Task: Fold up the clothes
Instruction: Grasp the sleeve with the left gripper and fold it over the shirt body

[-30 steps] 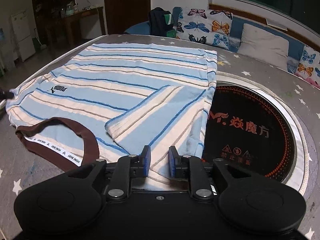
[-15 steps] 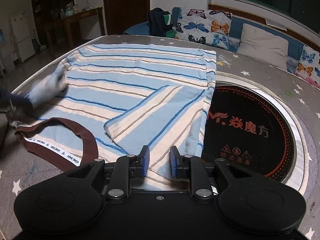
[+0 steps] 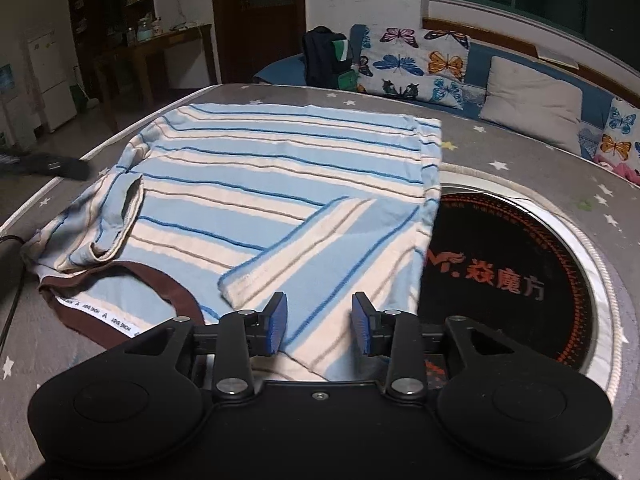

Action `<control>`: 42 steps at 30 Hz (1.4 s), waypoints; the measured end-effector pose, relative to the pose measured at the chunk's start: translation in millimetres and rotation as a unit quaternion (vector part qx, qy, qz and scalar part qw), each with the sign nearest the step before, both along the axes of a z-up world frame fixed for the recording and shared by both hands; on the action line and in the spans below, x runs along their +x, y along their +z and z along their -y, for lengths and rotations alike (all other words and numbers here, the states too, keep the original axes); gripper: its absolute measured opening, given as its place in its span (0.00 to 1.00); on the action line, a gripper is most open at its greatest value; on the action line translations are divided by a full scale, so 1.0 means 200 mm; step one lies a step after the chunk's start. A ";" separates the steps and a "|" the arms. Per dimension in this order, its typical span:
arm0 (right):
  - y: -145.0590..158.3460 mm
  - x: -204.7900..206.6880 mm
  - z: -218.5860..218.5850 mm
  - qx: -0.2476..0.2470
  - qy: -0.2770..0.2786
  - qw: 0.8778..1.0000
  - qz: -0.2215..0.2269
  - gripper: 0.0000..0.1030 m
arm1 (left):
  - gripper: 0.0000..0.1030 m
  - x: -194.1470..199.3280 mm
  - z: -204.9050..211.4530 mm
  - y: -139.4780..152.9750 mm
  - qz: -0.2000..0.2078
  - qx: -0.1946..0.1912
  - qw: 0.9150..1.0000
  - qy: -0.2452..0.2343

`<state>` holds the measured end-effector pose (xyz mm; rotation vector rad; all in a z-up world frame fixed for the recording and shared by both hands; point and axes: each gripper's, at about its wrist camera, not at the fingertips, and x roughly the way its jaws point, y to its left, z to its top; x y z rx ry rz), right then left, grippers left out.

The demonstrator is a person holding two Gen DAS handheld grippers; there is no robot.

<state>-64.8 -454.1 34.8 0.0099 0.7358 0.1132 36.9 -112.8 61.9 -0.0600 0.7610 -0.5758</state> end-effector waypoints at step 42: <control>0.03 -0.31 -0.10 -0.085 0.135 0.987 -0.003 0.43 | 0.30 -0.58 -0.15 -0.09 0.100 0.149 0.970 -0.161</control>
